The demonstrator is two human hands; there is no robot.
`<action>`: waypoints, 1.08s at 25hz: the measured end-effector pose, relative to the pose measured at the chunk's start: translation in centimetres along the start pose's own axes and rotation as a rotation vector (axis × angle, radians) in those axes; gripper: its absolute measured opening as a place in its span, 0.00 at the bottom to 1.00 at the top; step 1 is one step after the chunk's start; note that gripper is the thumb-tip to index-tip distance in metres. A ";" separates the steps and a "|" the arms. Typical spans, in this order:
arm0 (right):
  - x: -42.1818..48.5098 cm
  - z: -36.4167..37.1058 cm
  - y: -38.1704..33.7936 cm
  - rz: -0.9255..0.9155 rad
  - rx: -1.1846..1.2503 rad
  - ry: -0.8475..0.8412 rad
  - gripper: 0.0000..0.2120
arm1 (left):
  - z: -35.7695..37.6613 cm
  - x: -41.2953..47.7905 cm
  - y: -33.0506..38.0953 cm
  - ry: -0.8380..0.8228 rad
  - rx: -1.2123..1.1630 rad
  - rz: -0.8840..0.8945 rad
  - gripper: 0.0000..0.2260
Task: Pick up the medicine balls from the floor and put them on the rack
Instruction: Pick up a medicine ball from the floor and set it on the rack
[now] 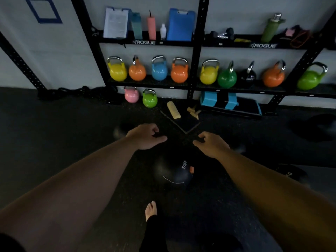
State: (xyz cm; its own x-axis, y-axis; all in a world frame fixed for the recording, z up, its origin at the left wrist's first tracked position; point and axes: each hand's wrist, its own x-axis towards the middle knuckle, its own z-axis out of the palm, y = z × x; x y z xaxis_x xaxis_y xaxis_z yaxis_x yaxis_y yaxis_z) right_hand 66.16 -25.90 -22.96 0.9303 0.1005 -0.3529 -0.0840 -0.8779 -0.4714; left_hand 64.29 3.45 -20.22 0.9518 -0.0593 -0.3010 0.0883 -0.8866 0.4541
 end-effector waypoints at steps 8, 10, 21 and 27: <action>17.0 6.3 -0.7 0.192 0.065 -0.139 0.29 | 3.2 20.1 -6.7 -0.278 -0.063 -0.072 0.32; 21.3 8.9 0.1 0.220 0.076 -0.158 0.29 | 5.7 24.5 -8.6 -0.323 -0.053 -0.095 0.33; 43.9 34.3 16.1 0.371 0.123 -0.278 0.44 | 32.9 42.8 -23.6 -0.352 -0.163 -0.376 0.47; 48.1 42.2 21.7 0.474 0.235 -0.298 0.67 | 43.9 45.6 -29.8 -0.310 -0.508 -0.630 0.53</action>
State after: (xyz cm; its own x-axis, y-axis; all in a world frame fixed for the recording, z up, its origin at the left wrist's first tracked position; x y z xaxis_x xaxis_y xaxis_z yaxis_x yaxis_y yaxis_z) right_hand 93.99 -20.43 -84.27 0.6352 -0.1192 -0.7631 -0.5728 -0.7355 -0.3620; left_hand 92.13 6.97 -84.30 0.5650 0.1855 -0.8040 0.7630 -0.4882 0.4236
